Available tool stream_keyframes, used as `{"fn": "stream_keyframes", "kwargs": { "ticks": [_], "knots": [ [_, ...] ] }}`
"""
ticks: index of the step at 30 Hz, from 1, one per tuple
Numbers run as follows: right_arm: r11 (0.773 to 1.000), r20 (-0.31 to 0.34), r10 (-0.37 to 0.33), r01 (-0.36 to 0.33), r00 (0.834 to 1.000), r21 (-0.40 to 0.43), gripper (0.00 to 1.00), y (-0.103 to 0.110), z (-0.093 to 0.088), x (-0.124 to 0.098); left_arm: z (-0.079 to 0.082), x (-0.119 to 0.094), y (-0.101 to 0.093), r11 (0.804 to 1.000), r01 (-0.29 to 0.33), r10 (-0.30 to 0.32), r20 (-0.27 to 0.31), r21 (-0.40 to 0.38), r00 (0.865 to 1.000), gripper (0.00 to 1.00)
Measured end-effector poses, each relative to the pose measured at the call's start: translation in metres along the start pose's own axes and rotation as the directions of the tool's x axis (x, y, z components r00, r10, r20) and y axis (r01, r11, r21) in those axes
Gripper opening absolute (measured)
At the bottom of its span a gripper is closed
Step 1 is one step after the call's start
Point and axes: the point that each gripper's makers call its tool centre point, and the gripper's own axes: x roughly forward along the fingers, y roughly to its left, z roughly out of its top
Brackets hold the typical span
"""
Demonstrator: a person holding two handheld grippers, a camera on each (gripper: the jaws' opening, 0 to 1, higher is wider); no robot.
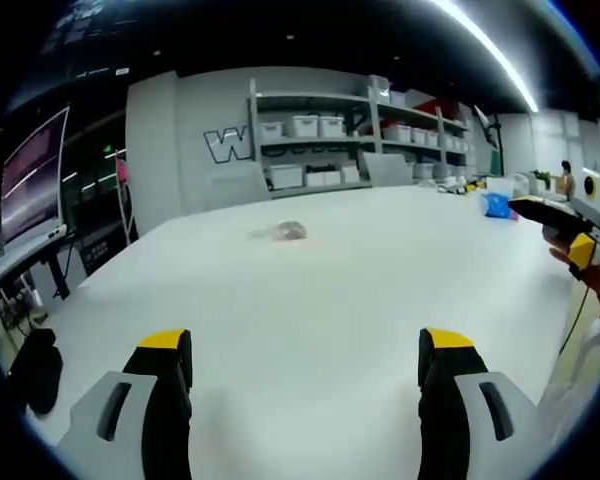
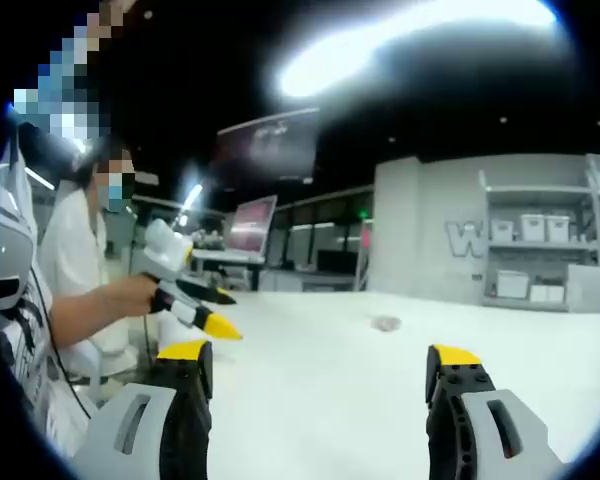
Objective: Open the resealable bag by pulling the two sides of the seal apart until the entire bag opening is separated and visibly accessible.
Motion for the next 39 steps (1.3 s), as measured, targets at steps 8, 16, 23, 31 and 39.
{"fn": "stream_keyframes", "kwargs": {
  "ticks": [8, 16, 23, 31, 39],
  "knots": [
    [1.000, 0.001, 0.001, -0.001, 1.000, -0.003, 0.89, 0.0002, 0.0004, 0.0005, 0.0009, -0.0002, 0.0011, 1.000, -0.003, 0.003, 0.001, 0.003, 1.000, 0.93],
    [1.000, 0.000, 0.001, -0.001, 1.000, -0.002, 0.89, 0.0005, 0.0000, 0.0006, 0.0008, -0.0002, 0.0023, 1.000, -0.004, 0.004, 0.000, 0.005, 1.000, 0.93],
    [1.000, 0.001, 0.001, -0.001, 1.000, -0.003, 0.89, 0.0005, 0.0002, 0.0004, 0.0004, 0.0000, 0.0025, 1.000, -0.005, 0.005, -0.001, 0.006, 1.000, 0.93],
    [1.000, 0.000, 0.001, -0.001, 1.000, -0.004, 0.89, 0.0006, 0.0000, -0.0003, -0.0002, 0.0000, 0.0018, 1.000, -0.005, 0.005, -0.004, 0.009, 1.000, 0.93],
    [1.000, -0.001, 0.002, -0.002, 1.000, -0.003, 0.89, 0.0012, -0.0003, -0.0011, -0.0013, -0.0001, 0.0003, 1.000, -0.003, 0.003, -0.006, 0.010, 1.000, 0.93]
  ]
}}
